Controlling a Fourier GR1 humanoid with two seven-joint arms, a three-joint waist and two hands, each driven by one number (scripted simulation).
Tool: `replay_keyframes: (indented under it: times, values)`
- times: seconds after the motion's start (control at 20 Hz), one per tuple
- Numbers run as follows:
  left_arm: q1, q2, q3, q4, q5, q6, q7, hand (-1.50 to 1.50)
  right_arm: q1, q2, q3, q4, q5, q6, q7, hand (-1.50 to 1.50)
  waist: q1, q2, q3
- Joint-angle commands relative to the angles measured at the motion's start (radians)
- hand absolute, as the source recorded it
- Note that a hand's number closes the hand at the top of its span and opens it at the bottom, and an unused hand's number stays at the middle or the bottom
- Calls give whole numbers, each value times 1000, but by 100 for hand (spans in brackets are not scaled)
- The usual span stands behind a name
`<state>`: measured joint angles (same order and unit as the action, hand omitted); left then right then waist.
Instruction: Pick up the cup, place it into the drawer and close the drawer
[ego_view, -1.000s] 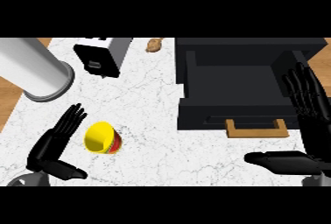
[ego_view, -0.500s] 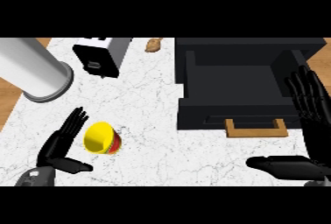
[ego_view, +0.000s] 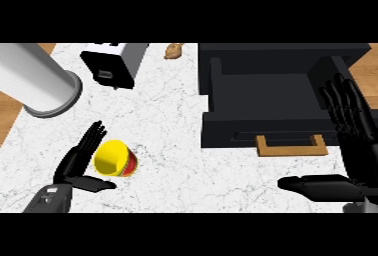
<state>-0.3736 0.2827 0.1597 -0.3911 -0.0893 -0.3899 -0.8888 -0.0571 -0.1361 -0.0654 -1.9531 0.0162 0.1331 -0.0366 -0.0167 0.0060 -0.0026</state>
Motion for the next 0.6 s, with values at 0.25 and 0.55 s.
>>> replay_keyframes:
  times: [0.25,0.55]
  values:
    - [-68,-34,-12,129,-28,-53,-169,-150,3,28,24,-24,9,-16,27,-150,-9,2,-1]
    - [-50,4,-24,142,-33,-131,-222,-150,-56,-9,-24,38,-21,12,8,-150,-1,4,-1]
